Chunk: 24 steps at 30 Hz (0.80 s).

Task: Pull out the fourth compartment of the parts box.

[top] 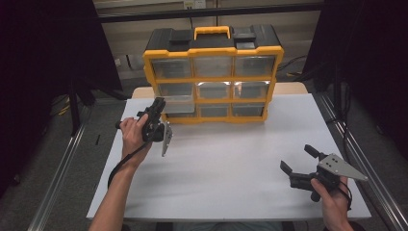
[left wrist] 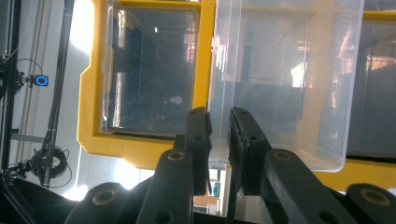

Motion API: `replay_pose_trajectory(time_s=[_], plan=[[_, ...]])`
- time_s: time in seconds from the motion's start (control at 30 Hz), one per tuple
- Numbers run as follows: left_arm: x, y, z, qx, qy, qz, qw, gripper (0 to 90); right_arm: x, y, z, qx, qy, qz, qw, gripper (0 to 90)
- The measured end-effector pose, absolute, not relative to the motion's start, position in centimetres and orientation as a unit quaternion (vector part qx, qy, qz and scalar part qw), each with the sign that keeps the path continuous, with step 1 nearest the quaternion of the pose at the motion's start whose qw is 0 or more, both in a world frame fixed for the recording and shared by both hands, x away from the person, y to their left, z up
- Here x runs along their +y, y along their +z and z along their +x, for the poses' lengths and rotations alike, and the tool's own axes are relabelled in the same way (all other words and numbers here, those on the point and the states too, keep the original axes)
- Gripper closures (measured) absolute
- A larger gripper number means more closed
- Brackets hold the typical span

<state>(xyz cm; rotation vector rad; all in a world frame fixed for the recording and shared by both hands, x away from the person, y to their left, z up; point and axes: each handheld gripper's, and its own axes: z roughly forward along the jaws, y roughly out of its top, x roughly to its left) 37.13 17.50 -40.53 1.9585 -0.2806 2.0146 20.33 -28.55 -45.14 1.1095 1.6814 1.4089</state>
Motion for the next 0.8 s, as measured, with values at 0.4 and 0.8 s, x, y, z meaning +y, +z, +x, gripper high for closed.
replay_pose_trajectory(time_s=[0.4,0.8], plan=[[17.49,-40.50,36.77,-0.101,0.707,0.683,0.153,78.6,-28.53,-45.12,20.33,0.644,0.540,0.425,0.335,0.0],[17.65,-40.38,36.37,-0.110,0.708,0.681,0.149,78.8,-28.54,-45.12,20.32,0.645,0.540,0.425,0.335,0.0]])
